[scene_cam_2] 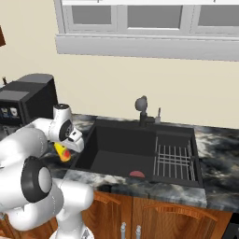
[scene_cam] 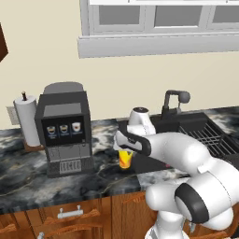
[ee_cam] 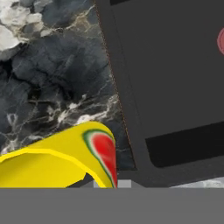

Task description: Pick the cup and bowl from the counter and place them on the counter next to the sink.

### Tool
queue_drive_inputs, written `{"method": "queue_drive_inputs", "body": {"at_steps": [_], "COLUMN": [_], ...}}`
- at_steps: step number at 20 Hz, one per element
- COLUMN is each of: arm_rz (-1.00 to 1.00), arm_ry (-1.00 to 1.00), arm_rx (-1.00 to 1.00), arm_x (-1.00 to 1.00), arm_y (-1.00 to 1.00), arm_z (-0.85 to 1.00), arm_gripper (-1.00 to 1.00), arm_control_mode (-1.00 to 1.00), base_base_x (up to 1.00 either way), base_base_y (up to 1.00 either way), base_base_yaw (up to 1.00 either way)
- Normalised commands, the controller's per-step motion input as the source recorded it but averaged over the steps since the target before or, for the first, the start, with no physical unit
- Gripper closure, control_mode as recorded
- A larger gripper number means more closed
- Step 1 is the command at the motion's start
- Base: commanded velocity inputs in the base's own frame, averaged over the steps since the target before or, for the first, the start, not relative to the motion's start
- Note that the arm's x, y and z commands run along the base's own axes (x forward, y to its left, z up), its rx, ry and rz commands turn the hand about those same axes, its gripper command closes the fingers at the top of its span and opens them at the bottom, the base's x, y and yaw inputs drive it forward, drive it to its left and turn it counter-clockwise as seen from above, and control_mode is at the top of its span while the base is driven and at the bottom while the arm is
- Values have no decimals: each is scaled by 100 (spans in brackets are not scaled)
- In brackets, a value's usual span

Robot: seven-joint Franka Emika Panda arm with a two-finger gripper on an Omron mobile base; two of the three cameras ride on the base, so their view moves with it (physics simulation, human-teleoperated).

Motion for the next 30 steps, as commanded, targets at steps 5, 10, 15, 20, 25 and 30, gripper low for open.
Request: {"method": "queue_drive_inputs", "body": {"at_steps": [5, 10, 15, 20, 25, 30], "arm_rz": [-6, -3, 0, 0, 0, 0], "arm_ry": [0, 0, 0, 0, 0, -14], "arm_rx": [0, 0, 0, 0, 0, 0], "arm_x": [4, 0, 0, 0, 0, -2], "arm_y": [2, 1, 0, 0, 0, 0], "arm_z": [-37, -22, 0, 0, 0, 32], "arm_gripper": [100, 100, -100, -100, -100, -100], "arm_control_mode": [-100, -100, -100, -100, -100, -100], "base_base_x": [0, 0, 0, 0, 0, 0], "base_base_y": [0, 0, 0, 0, 0, 0], "base_base_yaw": [0, 0, 0, 0, 0, 0]}}
